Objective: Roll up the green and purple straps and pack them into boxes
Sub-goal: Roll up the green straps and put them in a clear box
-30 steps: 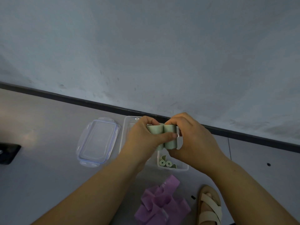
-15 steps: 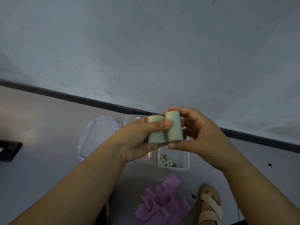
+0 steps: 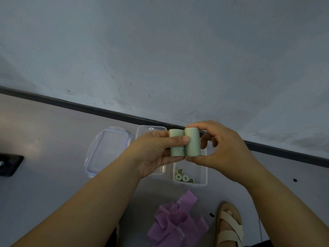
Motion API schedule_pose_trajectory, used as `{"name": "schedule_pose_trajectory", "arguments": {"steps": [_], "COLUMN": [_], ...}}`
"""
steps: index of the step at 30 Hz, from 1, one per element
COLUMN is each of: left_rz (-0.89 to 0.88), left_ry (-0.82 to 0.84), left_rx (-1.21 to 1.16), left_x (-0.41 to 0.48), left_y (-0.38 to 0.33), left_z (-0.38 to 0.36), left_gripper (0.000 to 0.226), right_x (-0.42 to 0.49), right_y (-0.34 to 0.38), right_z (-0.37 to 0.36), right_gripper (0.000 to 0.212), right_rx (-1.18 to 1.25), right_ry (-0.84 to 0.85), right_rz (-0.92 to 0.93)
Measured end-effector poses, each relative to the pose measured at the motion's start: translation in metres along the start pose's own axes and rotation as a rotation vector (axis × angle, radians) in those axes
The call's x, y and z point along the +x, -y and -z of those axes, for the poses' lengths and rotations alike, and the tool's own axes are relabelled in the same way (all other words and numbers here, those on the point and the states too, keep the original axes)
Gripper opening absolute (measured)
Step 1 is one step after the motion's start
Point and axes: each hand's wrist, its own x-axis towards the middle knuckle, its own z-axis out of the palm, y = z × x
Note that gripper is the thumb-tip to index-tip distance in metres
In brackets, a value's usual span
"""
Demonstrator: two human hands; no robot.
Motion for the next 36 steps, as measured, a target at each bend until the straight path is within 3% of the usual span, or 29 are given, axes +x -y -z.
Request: {"name": "schedule_pose_trajectory", "arguments": {"steps": [4, 10, 18, 21, 25, 28, 32, 36], "left_rz": [-0.022, -0.075, -0.156, -0.136, -0.066, -0.009, 0.023, 0.018], "left_ry": [-0.03, -0.038, -0.199, -0.183, -0.008, 0.11, 0.18, 0.192], "left_rx": [0.017, 0.037, 0.291, 0.231, 0.005, -0.122, -0.189, -0.156], "left_x": [0.001, 0.003, 0.004, 0.005, 0.003, 0.001, 0.0, 0.0], "left_y": [0.003, 0.005, 0.017, 0.016, 0.008, 0.003, 0.002, 0.002], "left_z": [0.0, -0.002, -0.011, -0.008, -0.005, -0.006, -0.004, -0.003], "left_gripper": [0.022, 0.03, 0.029, 0.032, 0.042, 0.042, 0.036, 0.041], "right_x": [0.001, 0.002, 0.003, 0.002, 0.0, 0.001, 0.0, 0.0], "right_y": [-0.001, -0.004, -0.008, -0.005, -0.003, 0.0, 0.004, 0.003], "right_z": [-0.002, -0.006, -0.024, -0.021, -0.01, -0.005, 0.0, 0.0], "right_gripper": [0.046, 0.047, 0.045, 0.052, 0.066, 0.067, 0.068, 0.058], "right_rx": [-0.078, -0.159, -0.394, -0.245, 0.188, 0.356, 0.384, 0.188], "right_ry": [0.0, -0.046, -0.094, -0.035, 0.022, 0.081, 0.086, 0.014], "right_rz": [0.003, 0.006, 0.023, -0.033, -0.165, -0.187, -0.152, -0.07]}}
